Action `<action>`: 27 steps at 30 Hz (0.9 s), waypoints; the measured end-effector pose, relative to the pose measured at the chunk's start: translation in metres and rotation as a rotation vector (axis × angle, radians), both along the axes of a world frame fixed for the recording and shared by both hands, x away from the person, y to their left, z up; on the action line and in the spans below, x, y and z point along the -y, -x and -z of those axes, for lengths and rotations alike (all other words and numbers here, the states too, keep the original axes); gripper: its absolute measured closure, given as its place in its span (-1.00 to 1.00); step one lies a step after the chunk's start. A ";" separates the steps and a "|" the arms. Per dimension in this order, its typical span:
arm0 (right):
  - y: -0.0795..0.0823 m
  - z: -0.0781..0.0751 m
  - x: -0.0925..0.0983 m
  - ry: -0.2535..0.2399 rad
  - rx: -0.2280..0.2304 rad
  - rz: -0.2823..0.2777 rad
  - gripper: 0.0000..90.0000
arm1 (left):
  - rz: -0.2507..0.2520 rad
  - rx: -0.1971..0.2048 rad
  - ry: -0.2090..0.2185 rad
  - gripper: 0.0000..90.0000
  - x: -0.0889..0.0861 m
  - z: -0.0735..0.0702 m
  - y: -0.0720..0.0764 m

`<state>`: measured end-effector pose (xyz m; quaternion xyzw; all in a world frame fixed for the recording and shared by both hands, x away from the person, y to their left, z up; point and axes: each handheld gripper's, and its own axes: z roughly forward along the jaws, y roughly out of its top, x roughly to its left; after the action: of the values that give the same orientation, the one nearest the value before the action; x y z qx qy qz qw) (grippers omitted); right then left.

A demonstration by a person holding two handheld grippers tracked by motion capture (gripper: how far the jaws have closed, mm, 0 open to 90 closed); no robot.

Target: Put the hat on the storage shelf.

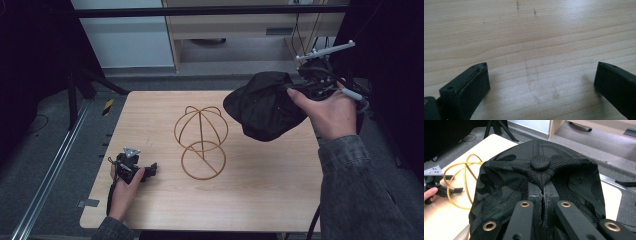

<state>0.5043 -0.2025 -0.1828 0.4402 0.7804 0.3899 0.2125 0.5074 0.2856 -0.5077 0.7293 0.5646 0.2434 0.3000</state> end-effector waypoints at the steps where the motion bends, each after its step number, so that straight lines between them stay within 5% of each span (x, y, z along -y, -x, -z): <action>1: -0.001 -0.002 -0.003 -0.005 0.004 -0.002 0.94 | 0.000 0.000 0.000 -1.00 0.000 0.000 0.000; 13: -0.012 -0.021 -0.035 -0.044 0.037 -0.038 0.94 | 0.005 0.000 -0.001 -1.00 0.000 0.000 0.000; 27: -0.013 -0.018 -0.086 -0.080 0.022 -0.153 0.94 | 0.003 0.002 0.001 -1.00 0.000 0.000 0.000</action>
<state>0.5178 -0.1165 -0.1648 0.3830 0.7932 0.4408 0.1727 0.5079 0.2854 -0.5078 0.7299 0.5634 0.2432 0.3012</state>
